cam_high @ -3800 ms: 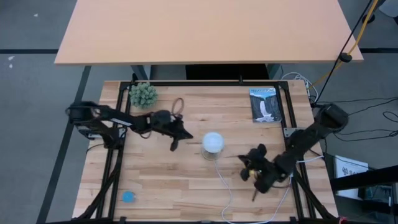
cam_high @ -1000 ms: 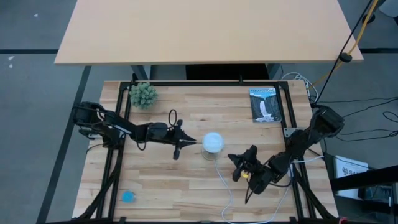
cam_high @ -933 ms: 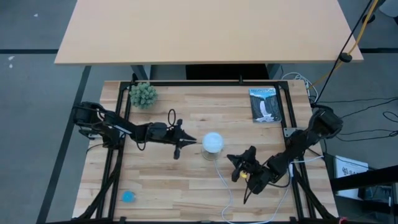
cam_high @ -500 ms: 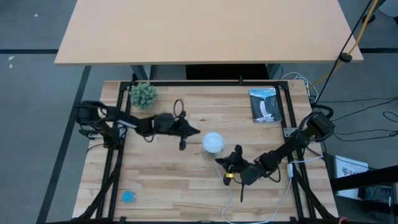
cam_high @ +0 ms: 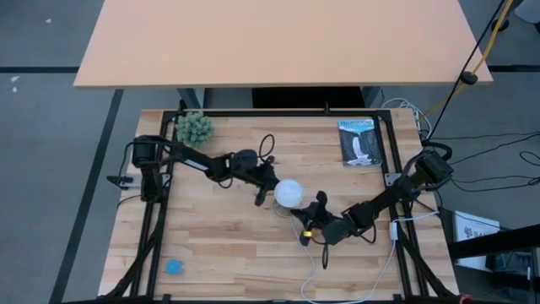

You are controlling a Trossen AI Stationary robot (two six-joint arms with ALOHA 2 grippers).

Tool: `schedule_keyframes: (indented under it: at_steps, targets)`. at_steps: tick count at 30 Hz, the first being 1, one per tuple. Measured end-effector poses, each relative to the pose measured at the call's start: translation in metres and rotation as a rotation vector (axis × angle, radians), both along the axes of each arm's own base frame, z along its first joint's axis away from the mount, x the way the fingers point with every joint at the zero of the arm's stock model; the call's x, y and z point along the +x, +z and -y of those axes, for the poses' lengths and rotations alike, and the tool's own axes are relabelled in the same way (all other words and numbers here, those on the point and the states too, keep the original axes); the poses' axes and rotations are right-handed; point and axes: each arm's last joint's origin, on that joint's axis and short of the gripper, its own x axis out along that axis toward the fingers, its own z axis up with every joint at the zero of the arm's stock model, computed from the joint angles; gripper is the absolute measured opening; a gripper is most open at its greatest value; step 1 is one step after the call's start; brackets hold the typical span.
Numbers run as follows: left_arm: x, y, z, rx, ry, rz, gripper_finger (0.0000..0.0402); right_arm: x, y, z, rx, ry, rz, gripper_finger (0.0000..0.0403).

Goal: Screw lightbulb
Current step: Remove the white light bulb from the gold lamp

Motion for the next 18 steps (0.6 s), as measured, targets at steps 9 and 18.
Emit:
schedule_keyframes:
  at_steps: [9, 18]
  targets:
    - [0.003, 0.004, 0.010, -0.002, -0.044, 0.021, 0.0000, 0.005, 0.000, 0.012, -0.016, -0.064, -0.002, 0.0000]
    - [0.003, 0.003, 0.019, 0.003, -0.054, 0.002, 0.0000, 0.007, -0.002, 0.021, -0.028, -0.121, -0.009, 0.0000]
